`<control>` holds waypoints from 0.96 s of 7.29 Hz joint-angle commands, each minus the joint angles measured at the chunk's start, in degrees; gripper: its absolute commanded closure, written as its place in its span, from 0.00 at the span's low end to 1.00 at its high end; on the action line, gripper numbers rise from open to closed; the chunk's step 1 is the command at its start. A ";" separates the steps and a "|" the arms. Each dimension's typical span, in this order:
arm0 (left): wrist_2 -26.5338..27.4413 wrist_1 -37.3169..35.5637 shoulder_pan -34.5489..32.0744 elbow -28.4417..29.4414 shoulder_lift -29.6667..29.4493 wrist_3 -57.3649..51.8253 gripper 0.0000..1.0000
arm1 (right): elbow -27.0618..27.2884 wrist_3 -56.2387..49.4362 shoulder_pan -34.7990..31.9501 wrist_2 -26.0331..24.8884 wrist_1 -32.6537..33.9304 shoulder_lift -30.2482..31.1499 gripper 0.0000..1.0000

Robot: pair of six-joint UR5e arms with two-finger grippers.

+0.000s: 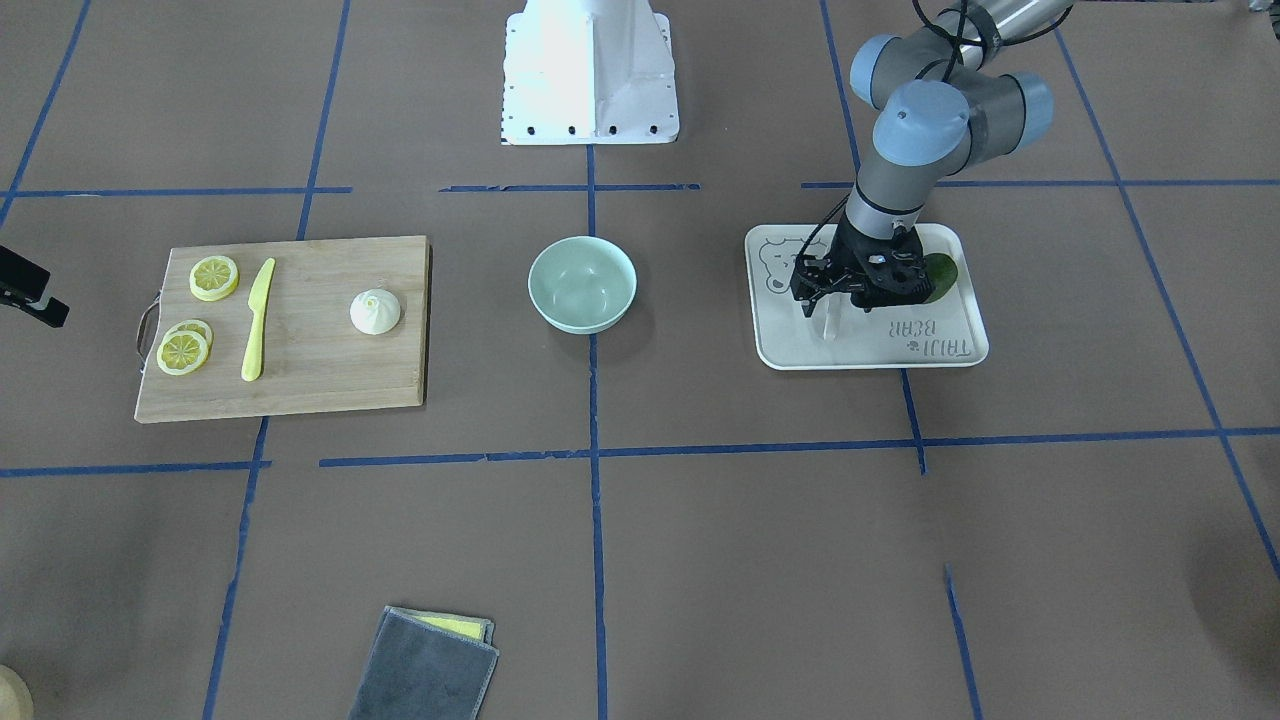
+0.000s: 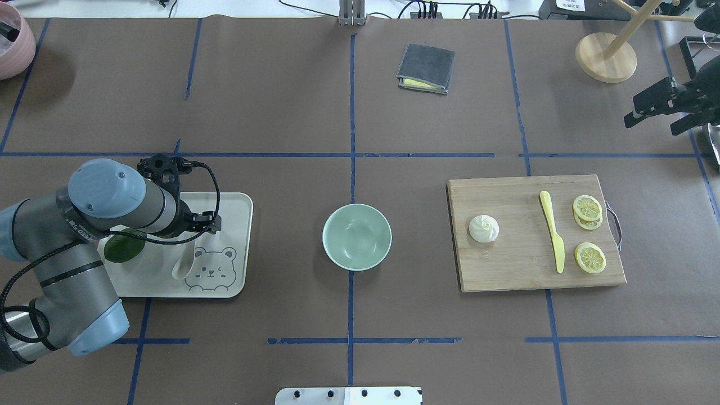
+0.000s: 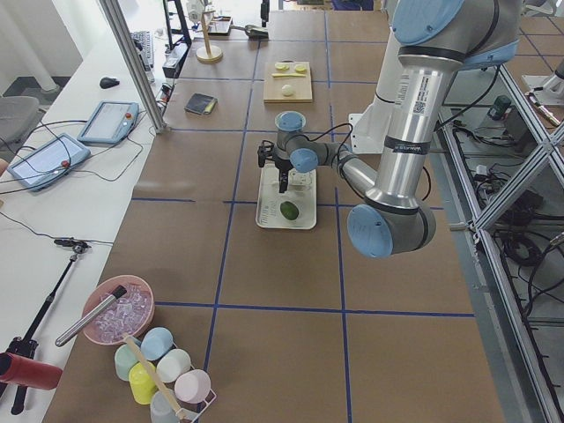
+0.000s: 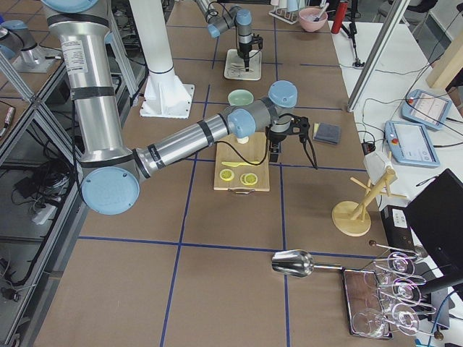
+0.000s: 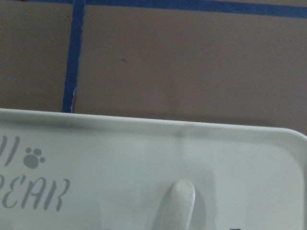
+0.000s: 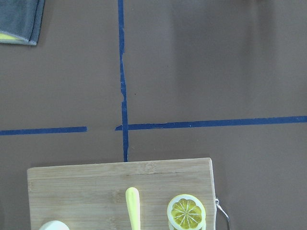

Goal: Put spoon and bun in bowl

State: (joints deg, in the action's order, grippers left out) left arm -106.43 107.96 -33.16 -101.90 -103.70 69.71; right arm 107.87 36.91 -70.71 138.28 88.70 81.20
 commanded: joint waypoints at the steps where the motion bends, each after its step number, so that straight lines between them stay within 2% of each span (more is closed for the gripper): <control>1: 0.00 -0.03 0.28 -0.14 0.07 0.16 0.31 | 0.06 0.35 0.58 -0.03 -0.02 -0.43 0.00; 5: 0.00 -0.03 1.52 -0.84 1.21 0.25 0.57 | 0.06 1.84 1.37 -0.11 -0.02 -1.04 0.00; 7: 0.09 -0.03 1.52 -1.63 2.26 0.17 0.86 | 0.06 1.85 1.63 -0.11 -0.02 -1.04 0.00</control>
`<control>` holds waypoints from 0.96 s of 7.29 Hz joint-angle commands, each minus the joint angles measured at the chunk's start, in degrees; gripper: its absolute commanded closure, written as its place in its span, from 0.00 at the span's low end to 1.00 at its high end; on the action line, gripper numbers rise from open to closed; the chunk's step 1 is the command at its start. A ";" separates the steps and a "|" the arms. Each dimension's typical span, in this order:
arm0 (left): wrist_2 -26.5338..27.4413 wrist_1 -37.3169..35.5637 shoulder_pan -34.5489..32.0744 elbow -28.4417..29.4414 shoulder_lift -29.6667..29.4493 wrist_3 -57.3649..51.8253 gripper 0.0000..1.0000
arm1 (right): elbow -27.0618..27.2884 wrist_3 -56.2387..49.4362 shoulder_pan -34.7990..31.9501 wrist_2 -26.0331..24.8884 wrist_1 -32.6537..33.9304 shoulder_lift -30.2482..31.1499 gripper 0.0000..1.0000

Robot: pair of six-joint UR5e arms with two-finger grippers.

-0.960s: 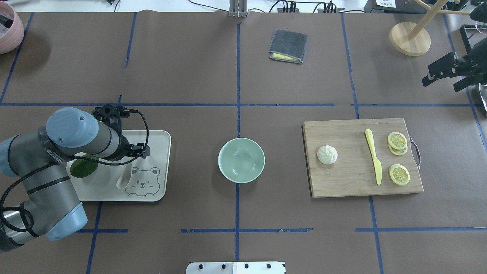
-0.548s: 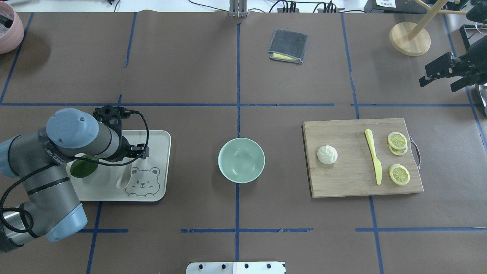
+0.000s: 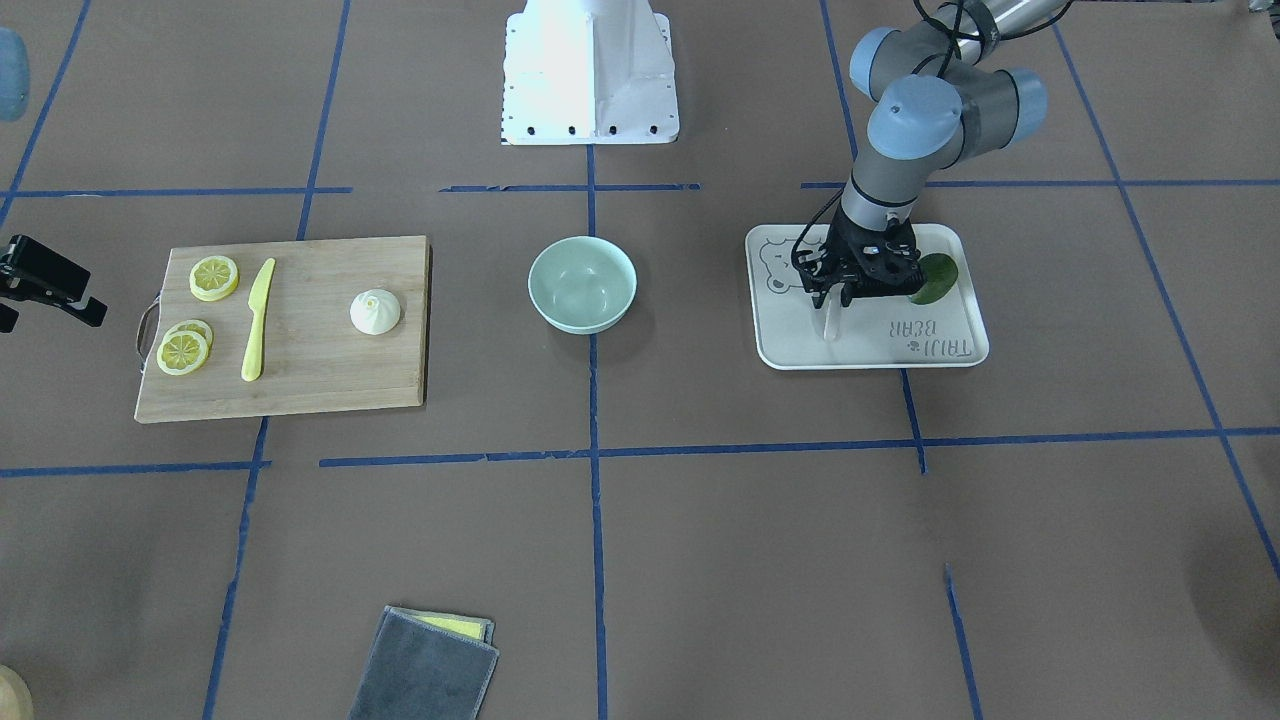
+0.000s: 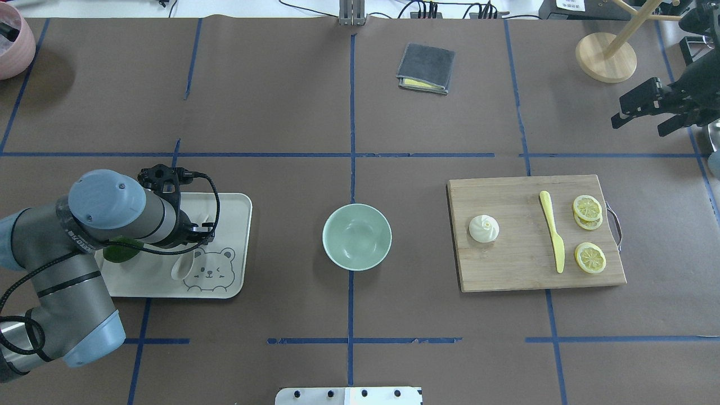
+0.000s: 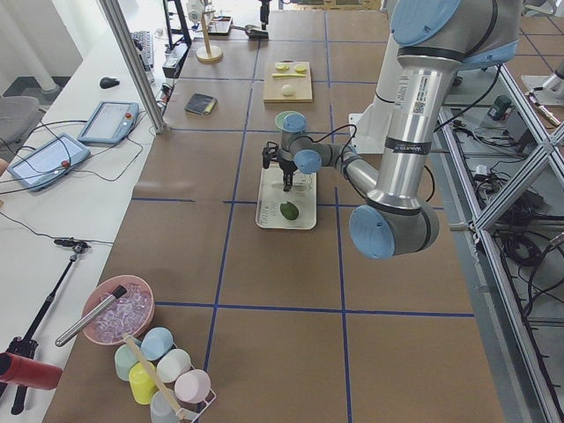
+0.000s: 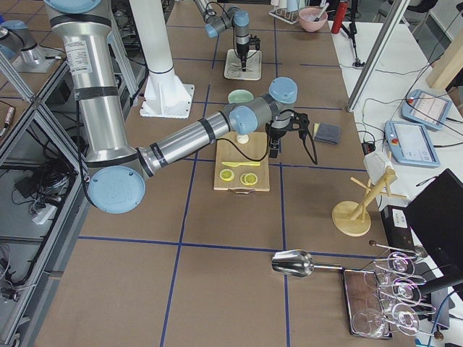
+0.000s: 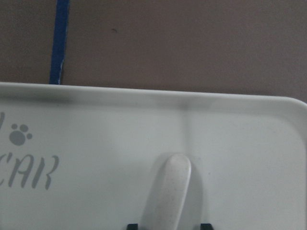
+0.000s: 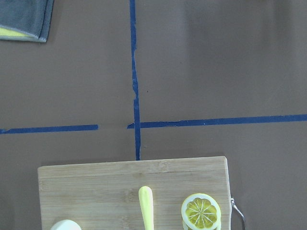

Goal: Put spoon and bun in bowl

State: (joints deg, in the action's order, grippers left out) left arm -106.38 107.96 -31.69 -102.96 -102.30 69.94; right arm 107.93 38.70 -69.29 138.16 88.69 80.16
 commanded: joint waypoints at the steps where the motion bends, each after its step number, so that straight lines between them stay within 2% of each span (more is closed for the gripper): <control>1: 0.03 -0.03 0.05 -1.45 1.22 -0.07 0.96 | 0.00 0.06 0.38 0.00 0.00 -0.09 0.00; 2: 0.03 -0.12 -0.04 -2.06 1.22 -0.07 1.00 | 0.00 0.06 0.56 -0.35 0.00 -0.09 0.00; 5: -0.23 -1.43 -1.00 -5.92 1.22 -0.07 1.00 | 0.00 2.94 3.17 -2.01 -0.18 -1.14 0.00; 7: -0.58 -5.03 -1.01 -8.31 -3.05 -0.07 1.00 | -0.61 14.32 12.03 -10.15 -9.62 -1.68 0.00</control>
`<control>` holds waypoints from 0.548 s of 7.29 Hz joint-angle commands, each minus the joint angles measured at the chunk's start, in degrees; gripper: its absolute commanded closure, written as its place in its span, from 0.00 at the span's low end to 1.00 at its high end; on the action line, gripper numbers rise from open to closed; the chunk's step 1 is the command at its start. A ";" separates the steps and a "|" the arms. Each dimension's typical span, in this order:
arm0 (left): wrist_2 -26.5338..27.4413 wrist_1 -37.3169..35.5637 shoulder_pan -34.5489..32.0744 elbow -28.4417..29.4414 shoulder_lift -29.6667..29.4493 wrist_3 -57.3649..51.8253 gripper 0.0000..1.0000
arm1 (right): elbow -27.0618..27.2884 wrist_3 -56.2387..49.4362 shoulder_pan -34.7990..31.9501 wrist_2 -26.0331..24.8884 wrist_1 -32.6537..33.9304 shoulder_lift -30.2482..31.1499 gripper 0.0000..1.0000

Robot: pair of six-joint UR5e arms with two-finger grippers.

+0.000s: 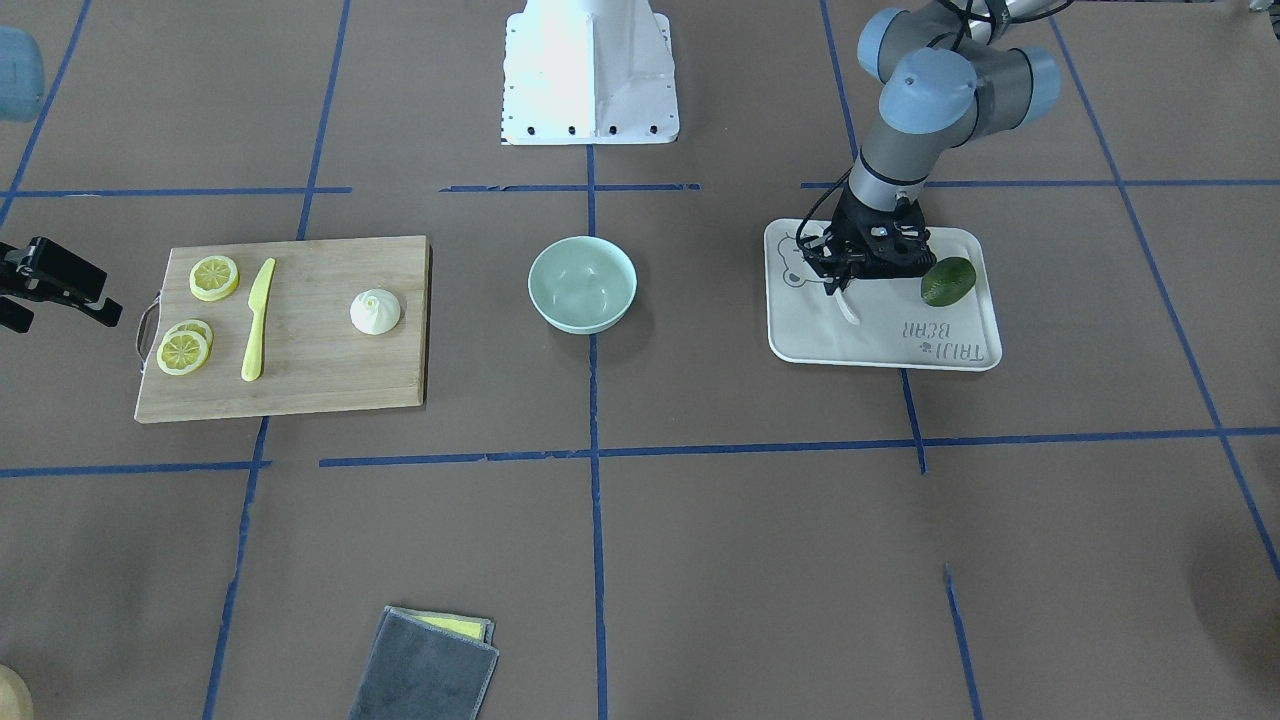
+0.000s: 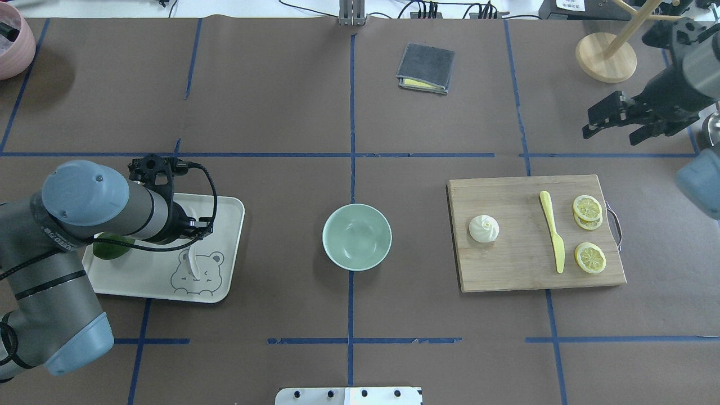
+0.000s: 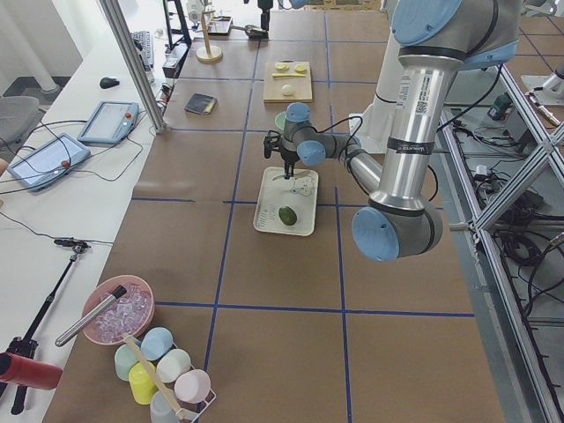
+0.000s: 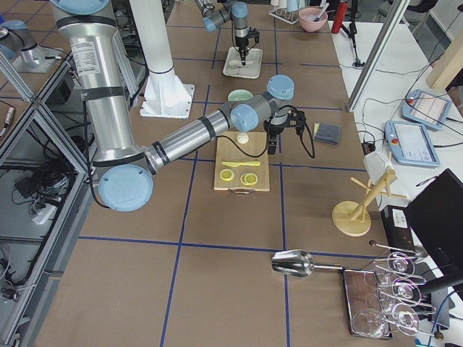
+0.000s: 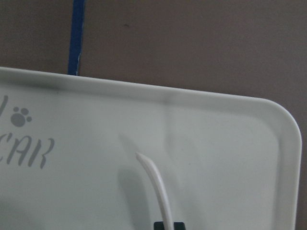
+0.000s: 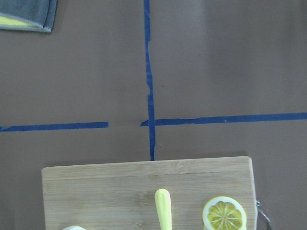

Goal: Put spoon and bun in bowl

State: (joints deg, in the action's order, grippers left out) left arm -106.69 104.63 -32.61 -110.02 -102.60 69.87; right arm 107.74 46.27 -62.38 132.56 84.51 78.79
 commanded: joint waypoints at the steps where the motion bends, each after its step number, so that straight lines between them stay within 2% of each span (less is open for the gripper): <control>1: -0.45 -1.80 -0.09 -1.16 -5.22 0.09 1.00 | -0.51 12.91 10.03 -9.29 -9.15 -0.30 0.00; 3: -2.54 -1.19 -1.66 -1.16 -8.14 3.74 1.00 | -0.34 20.58 17.95 -15.89 -12.34 -0.30 0.00; 4: -3.61 -1.01 -2.19 -1.16 -10.67 6.48 1.00 | -0.34 23.14 22.52 -20.88 -12.70 -0.30 0.00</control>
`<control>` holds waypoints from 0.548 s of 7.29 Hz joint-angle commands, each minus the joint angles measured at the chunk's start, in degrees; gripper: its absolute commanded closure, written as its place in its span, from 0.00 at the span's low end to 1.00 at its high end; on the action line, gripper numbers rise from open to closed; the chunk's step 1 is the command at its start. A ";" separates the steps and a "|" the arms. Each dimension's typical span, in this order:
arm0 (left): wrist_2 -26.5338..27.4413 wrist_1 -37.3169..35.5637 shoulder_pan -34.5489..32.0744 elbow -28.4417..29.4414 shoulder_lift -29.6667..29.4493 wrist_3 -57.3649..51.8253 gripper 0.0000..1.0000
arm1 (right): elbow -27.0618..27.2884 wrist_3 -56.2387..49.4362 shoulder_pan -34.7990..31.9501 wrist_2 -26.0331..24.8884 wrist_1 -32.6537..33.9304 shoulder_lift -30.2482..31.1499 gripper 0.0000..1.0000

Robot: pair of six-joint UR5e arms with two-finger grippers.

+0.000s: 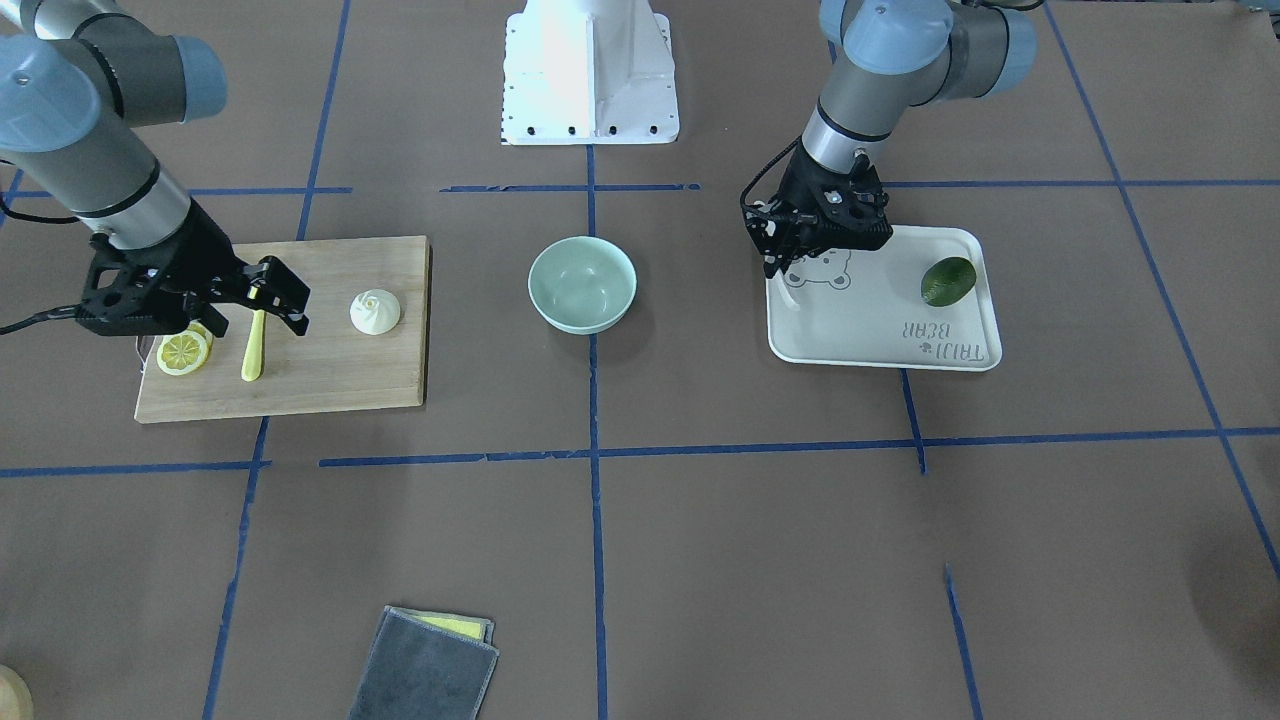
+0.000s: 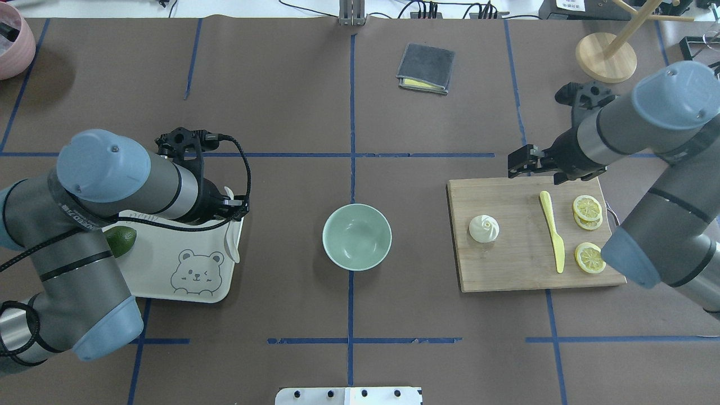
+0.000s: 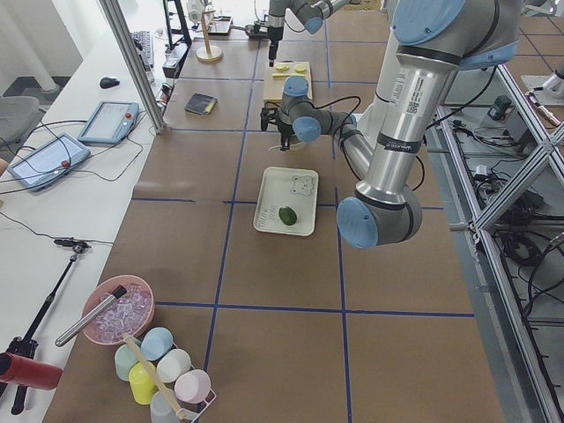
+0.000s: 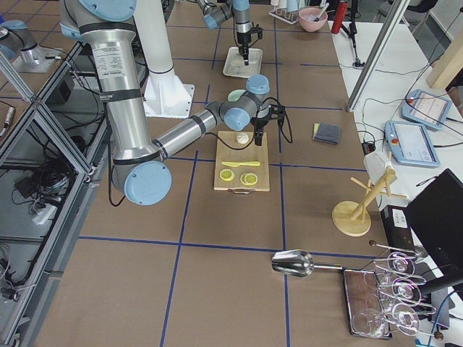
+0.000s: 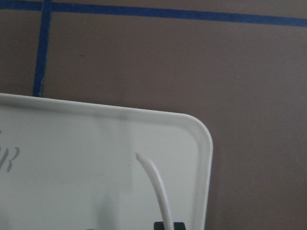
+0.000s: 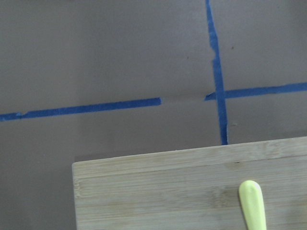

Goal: Put spoon and bun in bowl

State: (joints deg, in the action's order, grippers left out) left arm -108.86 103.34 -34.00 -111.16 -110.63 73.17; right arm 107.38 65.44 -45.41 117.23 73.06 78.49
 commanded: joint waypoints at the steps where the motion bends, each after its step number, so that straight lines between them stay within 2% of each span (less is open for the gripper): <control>1: -1.44 0.46 -0.80 0.41 -5.19 6.86 1.00 | -0.15 5.38 8.99 -8.22 -1.25 -0.27 0.00; 4: -1.44 1.16 -1.07 0.50 -5.56 7.25 1.00 | -1.38 5.48 13.23 -11.05 -0.90 -1.41 0.00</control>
State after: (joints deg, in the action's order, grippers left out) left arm -110.28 104.01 -35.02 -110.69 -115.95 80.16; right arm 106.60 70.80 -33.82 107.34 72.03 77.26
